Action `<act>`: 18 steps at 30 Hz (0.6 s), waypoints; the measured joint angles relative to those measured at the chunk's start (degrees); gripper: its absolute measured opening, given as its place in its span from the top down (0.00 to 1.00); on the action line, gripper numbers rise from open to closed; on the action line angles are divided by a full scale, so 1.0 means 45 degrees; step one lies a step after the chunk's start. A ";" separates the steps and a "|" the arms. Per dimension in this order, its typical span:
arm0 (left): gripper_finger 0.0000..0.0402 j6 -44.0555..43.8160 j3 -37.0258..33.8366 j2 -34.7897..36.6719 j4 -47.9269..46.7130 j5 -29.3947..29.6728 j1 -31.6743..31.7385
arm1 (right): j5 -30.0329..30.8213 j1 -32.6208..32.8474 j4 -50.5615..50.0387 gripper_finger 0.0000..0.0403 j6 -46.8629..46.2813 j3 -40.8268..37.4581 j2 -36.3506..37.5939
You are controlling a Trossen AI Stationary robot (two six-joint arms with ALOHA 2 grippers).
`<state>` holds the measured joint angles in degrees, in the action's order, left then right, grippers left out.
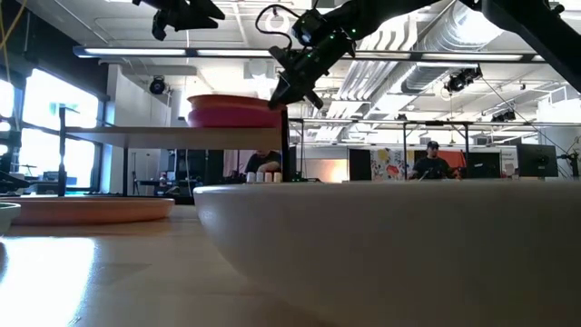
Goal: Place and stack plates onto a shelf
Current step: Stack the orange plate on top of the pink plate
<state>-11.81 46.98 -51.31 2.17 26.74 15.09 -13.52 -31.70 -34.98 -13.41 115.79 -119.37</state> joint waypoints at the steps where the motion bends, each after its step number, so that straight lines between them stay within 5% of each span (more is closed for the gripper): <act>1: 0.72 0.0000 0.0000 0.0000 0.0000 0.0000 0.0000 | -0.0036 0.0000 0.0000 1.00 0.0000 0.0000 0.0000; 18: 0.72 0.1004 0.0000 0.0000 -0.0248 0.0000 0.0000 | 0.0108 0.0000 -0.0062 1.00 -0.0345 0.0000 0.0000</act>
<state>-7.30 46.98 -51.31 1.06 26.74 15.09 -13.04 -31.70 -35.26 -14.96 115.79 -119.37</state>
